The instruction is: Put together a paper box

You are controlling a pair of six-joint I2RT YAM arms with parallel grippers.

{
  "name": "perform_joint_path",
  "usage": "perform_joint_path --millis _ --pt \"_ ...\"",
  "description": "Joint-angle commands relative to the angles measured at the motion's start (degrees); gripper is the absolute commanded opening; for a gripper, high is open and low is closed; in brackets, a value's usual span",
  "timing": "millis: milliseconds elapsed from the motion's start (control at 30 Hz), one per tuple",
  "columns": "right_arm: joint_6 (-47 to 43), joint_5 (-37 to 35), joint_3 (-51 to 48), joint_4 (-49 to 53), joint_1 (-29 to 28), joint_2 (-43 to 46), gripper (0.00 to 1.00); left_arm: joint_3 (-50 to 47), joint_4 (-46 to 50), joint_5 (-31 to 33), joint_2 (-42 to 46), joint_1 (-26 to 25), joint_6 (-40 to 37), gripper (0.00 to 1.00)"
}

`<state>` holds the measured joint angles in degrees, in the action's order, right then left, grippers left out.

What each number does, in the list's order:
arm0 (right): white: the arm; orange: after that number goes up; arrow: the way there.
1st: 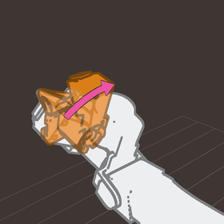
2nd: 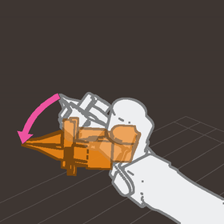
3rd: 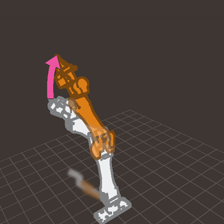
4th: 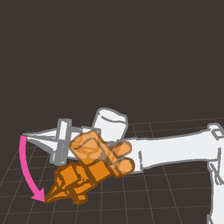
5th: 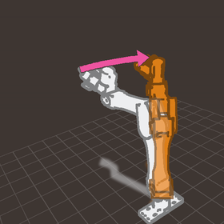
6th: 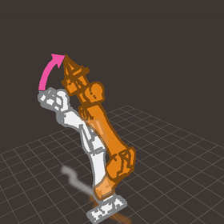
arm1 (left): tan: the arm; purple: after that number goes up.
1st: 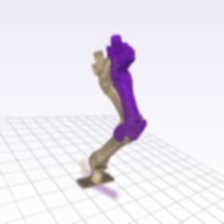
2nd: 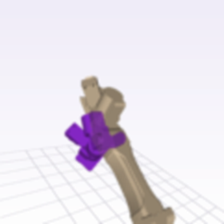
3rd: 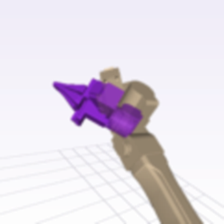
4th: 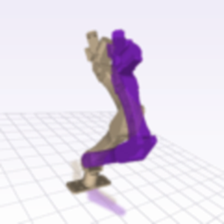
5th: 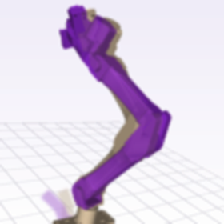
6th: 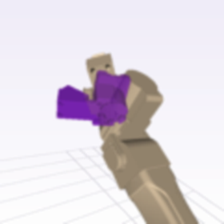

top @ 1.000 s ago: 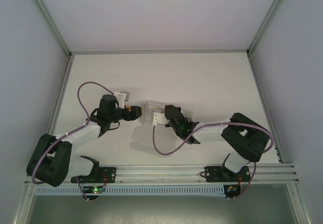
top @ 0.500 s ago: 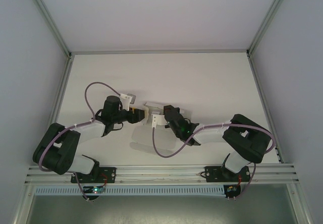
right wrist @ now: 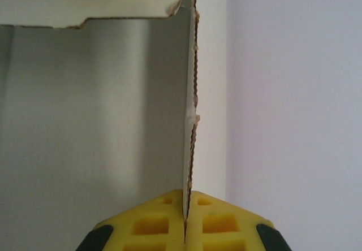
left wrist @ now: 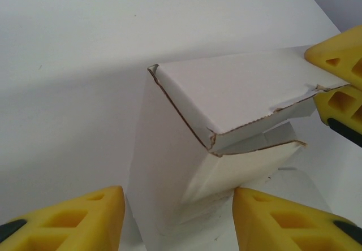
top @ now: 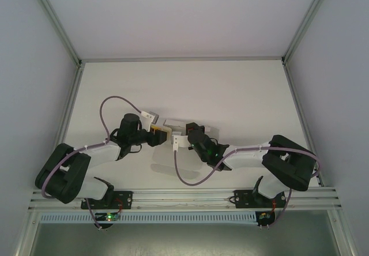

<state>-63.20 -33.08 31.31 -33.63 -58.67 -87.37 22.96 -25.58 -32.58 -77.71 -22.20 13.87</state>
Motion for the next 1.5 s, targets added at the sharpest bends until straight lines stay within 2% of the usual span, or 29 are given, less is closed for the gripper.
perform_joint_path --millis 0,167,333,467,633,733,867,1033,1100,1233,1367,1467 --pt "-4.5 -3.0 -2.5 -3.4 -2.0 0.8 0.00 -2.2 -3.3 0.4 2.8 -1.1 -2.4 0.53" --pt "-4.3 -4.1 -4.6 -4.9 -3.8 0.8 0.00 -2.8 -3.1 1.1 3.6 -3.3 -5.1 0.49" --pt "-8.5 -9.8 -8.3 -15.9 -7.4 -2.6 0.00 -2.1 0.1 6.5 3.2 -8.1 -8.2 0.45" --pt "-6.3 -11.2 -8.5 -13.3 -8.9 -2.2 0.00 -3.0 -0.8 13.3 3.4 -11.5 -9.0 0.43" --pt "-2.7 -9.7 -8.8 -8.6 -9.4 2.9 0.00 -3.5 -2.4 21.1 3.0 -13.0 -7.4 0.42" --pt "1.3 -6.8 -7.9 -1.7 -9.5 6.2 0.00 -2.8 -2.0 20.9 1.0 -13.1 -7.3 0.44" --pt "2.4 -6.7 -7.6 0.9 -10.4 7.6 0.00 -3.2 -3.5 20.6 -1.5 -13.6 -6.6 0.44" --pt "7.0 -5.8 -6.0 8.0 -10.5 5.3 0.00 -3.0 -8.3 18.6 -3.9 -13.9 -6.2 0.44" --pt "7.2 -6.7 -5.9 8.2 -10.5 3.5 0.00 -2.4 -9.9 19.7 -4.7 -14.9 -6.9 0.41" --pt "8.0 -6.8 -5.5 8.5 -10.4 2.5 0.00 -1.5 -13.6 22.1 -6.9 -15.9 -7.6 0.29" --pt "10.1 -5.8 -5.4 11.2 -9.7 3.7 0.00 -0.3 -13.5 28.4 -8.8 -16.3 -6.6 0.16" --pt "10.9 -5.3 -5.3 12.1 -9.5 4.2 0.00 -0.1 -14.2 34.8 -10.4 -16.6 -5.5 0.13"
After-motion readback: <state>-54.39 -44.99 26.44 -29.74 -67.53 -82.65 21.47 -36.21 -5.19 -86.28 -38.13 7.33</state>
